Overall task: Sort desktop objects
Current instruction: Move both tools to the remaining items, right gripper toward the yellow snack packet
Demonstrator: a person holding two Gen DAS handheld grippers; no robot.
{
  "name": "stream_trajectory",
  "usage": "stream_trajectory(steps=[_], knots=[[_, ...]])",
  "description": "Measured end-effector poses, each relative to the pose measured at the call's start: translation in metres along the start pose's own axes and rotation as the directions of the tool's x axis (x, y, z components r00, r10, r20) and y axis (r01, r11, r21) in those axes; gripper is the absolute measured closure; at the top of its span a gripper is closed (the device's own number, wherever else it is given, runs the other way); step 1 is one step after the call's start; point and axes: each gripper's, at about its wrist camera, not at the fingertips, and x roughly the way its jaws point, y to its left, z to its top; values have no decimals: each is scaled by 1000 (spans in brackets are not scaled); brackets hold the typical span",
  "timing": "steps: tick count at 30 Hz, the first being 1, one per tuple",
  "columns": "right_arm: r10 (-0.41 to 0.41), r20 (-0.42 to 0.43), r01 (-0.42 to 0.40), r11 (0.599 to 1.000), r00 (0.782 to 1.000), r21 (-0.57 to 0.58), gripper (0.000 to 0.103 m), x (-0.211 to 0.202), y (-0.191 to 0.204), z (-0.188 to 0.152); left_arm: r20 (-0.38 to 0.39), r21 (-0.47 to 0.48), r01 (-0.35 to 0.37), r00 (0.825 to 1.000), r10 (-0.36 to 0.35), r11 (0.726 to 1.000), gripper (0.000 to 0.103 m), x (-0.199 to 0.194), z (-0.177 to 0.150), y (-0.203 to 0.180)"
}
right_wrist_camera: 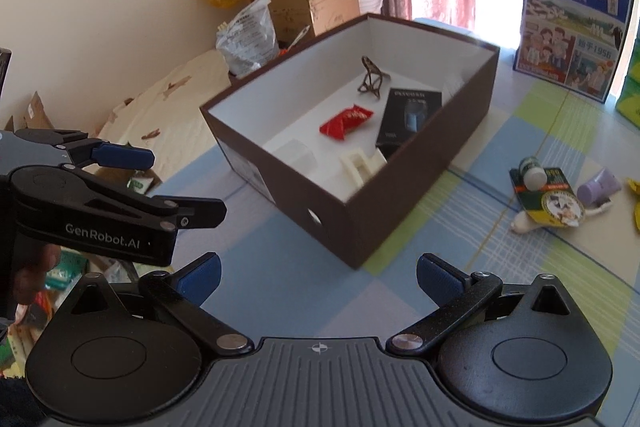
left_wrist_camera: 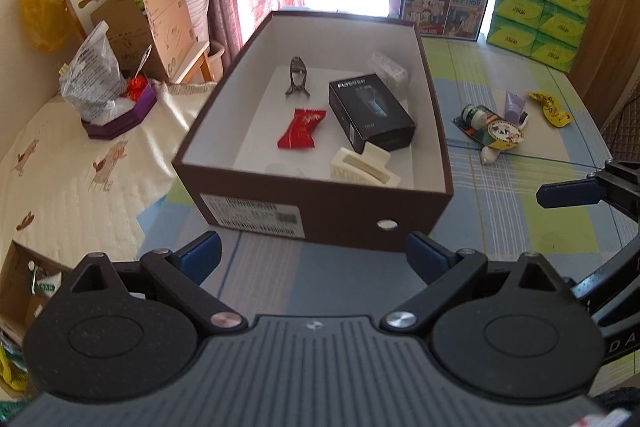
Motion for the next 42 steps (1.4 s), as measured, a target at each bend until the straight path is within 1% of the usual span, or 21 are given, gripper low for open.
stream_trajectory(steps=[4,9,15,21,27,35,42], knots=[[-2,-32,2,1000,999,4,2,-2,-12,-10,-35,-8,5,999,-6,1000,6,6,-8,-17],[-26,-66,27,999,998,23,2,-7,-33,-27,-76,-7,21,997,-22,1000,6,13,-17,-39],[-83,-97,91,993,992,72,2,-18,-65,-47,-107,-3,36,994,-36,999,6,21,-22,-65],[-154,-116,169,976,981,136,2,-31,-94,-64,-114,20,60,992,-58,998,6,29,-19,-92],[-216,-115,236,949,970,208,2,-47,-122,-77,-115,52,101,989,-94,994,6,38,-14,-122],[-305,-109,324,889,946,323,2,-61,-167,-92,-96,109,161,984,-151,981,8,52,-1,-163],[-357,-82,359,845,930,396,2,-66,-208,-92,-55,143,193,981,-187,971,10,73,24,-196]])
